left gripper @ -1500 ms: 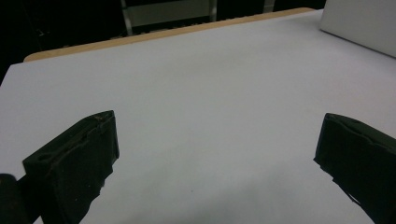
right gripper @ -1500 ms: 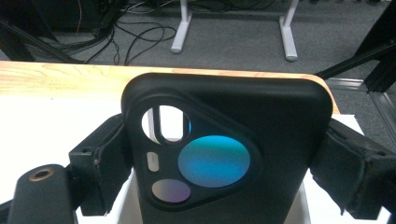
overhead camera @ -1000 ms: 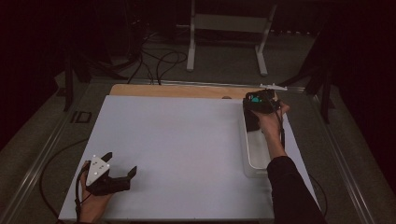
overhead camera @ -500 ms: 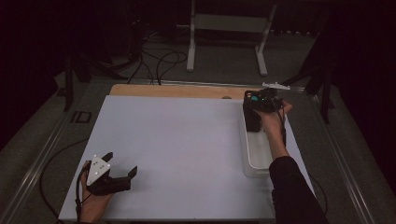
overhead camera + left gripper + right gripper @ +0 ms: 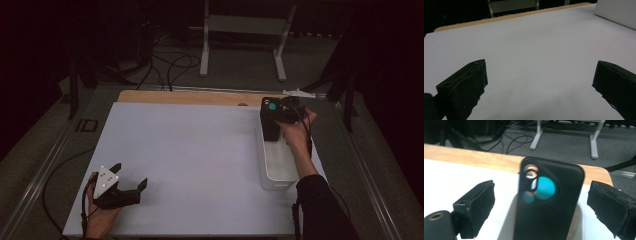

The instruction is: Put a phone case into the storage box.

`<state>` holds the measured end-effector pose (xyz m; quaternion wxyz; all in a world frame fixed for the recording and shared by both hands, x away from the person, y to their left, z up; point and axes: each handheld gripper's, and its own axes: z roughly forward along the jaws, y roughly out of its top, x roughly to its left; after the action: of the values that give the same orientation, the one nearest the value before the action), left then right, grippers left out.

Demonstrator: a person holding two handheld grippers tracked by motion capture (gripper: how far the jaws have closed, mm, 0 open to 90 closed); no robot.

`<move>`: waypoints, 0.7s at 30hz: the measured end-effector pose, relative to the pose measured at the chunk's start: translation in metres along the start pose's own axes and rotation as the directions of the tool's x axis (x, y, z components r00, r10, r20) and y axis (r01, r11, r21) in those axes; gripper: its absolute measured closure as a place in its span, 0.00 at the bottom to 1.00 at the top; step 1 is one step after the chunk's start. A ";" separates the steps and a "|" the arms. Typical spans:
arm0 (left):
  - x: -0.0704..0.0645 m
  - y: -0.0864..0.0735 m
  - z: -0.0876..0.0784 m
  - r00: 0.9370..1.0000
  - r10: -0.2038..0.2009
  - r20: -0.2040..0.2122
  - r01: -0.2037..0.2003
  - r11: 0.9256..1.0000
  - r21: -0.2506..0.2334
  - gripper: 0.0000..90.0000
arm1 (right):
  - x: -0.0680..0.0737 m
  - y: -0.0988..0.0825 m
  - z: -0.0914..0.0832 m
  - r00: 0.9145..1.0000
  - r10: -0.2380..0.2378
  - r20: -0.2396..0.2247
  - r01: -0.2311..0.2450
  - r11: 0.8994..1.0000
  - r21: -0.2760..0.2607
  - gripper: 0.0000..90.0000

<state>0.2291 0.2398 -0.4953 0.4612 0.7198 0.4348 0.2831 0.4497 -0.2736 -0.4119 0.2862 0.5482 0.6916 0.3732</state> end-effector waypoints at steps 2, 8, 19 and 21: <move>0.000 0.000 0.000 1.000 0.000 0.000 0.000 1.000 0.000 0.00 | 0.001 0.000 -0.002 1.000 -0.006 -0.007 0.006 1.000 -0.002 0.09; 0.001 0.000 0.000 1.000 -0.005 0.000 0.005 1.000 0.003 0.00 | 0.021 -0.004 -0.025 0.994 -0.076 -0.077 0.075 0.997 -0.022 0.09; -0.001 0.002 0.000 1.000 0.007 0.009 -0.007 1.000 0.002 0.00 | 0.041 -0.030 -0.064 0.979 -0.105 -0.173 0.092 0.993 -0.078 0.09; -0.001 0.003 -0.001 1.000 0.006 0.010 -0.006 1.000 -0.003 0.00 | 0.044 -0.038 -0.074 0.975 -0.109 -0.195 0.091 0.991 -0.099 0.09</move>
<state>0.2293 0.2389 -0.4919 0.4637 0.7218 0.4297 0.2815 0.3595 -0.2501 -0.4014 0.2579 0.4590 0.7263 0.4419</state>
